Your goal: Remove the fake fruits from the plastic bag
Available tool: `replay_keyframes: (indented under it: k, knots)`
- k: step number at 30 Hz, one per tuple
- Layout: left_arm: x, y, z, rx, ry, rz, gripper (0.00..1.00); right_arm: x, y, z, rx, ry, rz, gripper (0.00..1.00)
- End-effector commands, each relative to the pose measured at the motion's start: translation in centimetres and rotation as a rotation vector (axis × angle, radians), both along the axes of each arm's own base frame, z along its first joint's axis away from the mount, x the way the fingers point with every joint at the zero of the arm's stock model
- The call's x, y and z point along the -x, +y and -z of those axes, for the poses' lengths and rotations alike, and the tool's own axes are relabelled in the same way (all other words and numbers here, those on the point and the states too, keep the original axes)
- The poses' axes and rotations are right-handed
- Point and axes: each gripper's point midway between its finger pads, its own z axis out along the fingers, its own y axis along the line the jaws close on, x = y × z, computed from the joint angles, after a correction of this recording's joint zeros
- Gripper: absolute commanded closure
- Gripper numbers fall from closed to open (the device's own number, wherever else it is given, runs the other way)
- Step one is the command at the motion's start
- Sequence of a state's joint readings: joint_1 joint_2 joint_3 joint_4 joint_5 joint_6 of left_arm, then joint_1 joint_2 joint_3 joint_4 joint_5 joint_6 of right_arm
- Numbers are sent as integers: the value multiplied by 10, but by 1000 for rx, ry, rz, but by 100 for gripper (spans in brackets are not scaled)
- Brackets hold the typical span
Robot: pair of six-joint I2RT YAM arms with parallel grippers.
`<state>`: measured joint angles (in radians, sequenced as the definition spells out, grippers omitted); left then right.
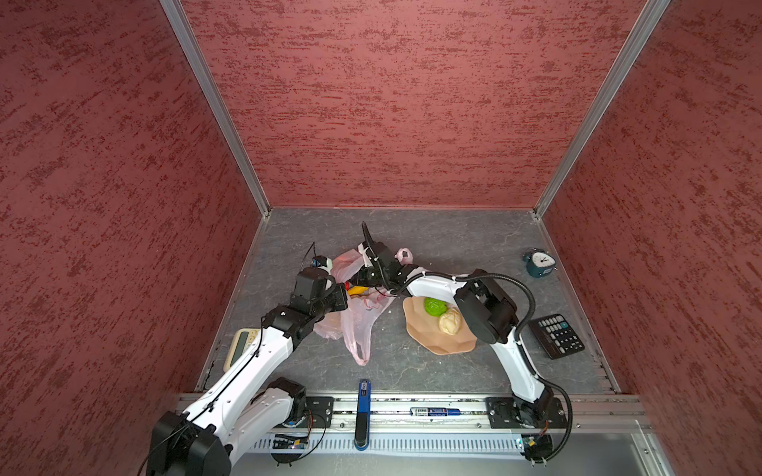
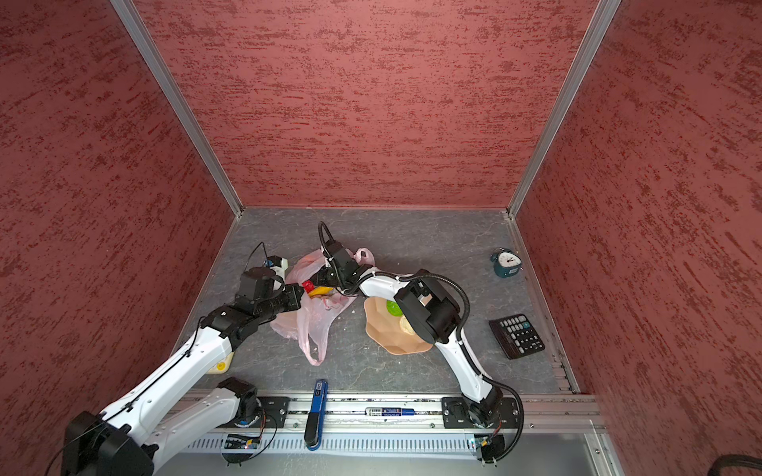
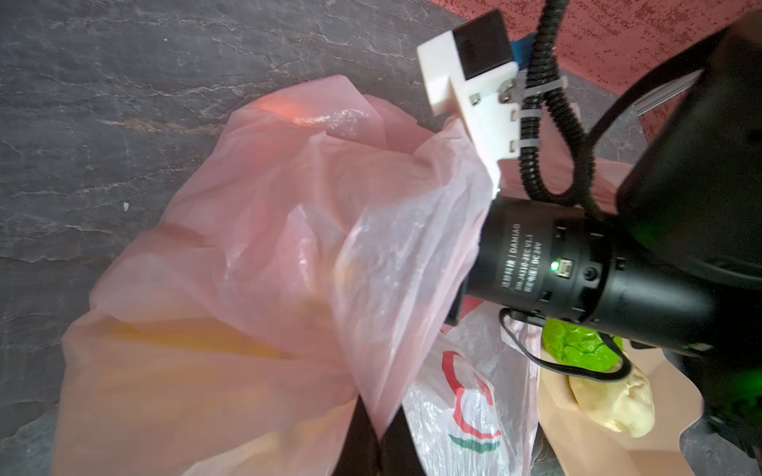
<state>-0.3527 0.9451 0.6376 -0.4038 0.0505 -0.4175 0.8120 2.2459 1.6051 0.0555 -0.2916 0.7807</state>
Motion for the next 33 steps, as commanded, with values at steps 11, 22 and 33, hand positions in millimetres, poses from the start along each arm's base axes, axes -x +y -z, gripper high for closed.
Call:
replay_keyframes:
  k: [11,22,33]
  knots:
    - [-3,0,-7,10,-25,-5,98,1,-18,-34,-35,-73,11,65]
    - [-9,-1,-27,13,-55,2,98,-12,-27,-41,21,-150,54,63]
    - [-106,3,-82,133,-150,95,97,-46,-69,-79,161,-291,156,61]
